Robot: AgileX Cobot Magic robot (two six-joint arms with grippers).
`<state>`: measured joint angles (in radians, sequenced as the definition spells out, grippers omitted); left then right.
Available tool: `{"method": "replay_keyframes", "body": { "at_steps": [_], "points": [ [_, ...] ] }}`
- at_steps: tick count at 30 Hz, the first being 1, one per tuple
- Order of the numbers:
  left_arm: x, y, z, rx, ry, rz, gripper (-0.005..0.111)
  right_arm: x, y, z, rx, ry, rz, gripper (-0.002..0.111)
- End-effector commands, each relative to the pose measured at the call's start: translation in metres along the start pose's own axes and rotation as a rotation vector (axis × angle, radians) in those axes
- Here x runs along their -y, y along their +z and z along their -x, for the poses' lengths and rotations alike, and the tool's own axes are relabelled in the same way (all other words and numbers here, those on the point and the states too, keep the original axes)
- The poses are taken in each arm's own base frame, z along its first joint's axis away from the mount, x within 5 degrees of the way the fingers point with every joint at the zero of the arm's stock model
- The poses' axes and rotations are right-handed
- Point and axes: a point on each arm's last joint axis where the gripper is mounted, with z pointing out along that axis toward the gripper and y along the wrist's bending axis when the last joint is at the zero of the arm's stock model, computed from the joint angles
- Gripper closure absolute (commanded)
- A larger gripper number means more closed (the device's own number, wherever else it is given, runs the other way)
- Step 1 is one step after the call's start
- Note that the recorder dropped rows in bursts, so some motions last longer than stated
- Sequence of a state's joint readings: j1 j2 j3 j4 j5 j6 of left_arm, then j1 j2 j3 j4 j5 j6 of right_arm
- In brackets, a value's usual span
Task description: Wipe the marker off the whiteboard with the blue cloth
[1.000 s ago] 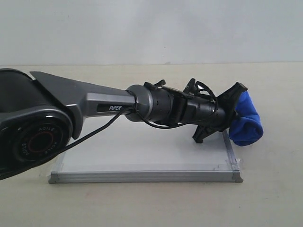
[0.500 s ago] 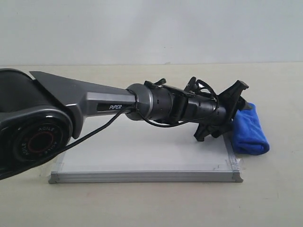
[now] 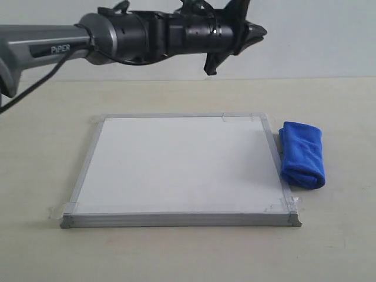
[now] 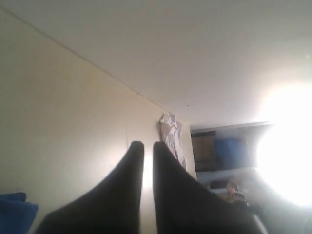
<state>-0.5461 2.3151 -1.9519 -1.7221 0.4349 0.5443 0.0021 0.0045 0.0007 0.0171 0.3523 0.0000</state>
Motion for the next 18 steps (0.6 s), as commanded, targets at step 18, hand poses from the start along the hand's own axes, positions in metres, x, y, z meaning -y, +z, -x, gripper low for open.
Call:
{"method": "replay_keyframes", "body": {
  "at_steps": [18],
  "points": [
    [0.113,-0.107,-0.023,-0.498,1.032,0.08,0.102,0.0,0.0,0.001,0.013,-0.001,-0.002,0.108]
  ]
}}
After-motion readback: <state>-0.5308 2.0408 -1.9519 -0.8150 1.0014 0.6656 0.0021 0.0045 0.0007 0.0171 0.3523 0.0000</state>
